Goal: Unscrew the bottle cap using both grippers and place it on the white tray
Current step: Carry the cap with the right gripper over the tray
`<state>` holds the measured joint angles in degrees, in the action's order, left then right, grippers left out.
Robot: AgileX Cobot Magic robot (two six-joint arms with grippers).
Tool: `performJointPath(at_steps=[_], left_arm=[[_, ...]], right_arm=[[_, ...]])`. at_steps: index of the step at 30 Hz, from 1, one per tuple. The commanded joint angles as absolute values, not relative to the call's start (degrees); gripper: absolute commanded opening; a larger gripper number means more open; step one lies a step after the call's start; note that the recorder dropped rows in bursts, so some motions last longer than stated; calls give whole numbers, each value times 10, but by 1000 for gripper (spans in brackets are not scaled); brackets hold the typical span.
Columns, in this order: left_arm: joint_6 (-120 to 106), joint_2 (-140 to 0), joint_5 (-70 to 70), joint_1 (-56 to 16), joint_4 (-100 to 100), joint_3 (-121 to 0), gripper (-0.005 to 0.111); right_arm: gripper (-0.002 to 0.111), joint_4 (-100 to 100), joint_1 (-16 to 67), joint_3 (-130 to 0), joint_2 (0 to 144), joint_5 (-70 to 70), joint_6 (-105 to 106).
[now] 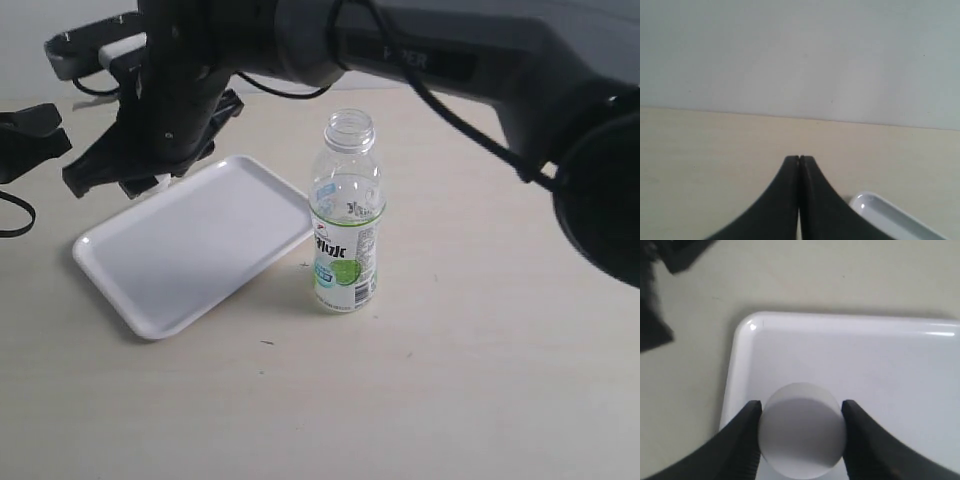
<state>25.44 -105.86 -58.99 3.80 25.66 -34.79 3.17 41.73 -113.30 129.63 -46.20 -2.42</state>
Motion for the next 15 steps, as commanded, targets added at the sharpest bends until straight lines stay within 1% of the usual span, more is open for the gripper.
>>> performJointPath(at_steps=[1, 15], left_arm=[[239, -1042, -589, 40, 247, -345, 0], [239, -1039, -583, 40, 247, -345, 0]], right_arm=[[0, 26, 416, -1137, 1331, -456, -32], [0, 24, 416, -1137, 1380, -429, -32]])
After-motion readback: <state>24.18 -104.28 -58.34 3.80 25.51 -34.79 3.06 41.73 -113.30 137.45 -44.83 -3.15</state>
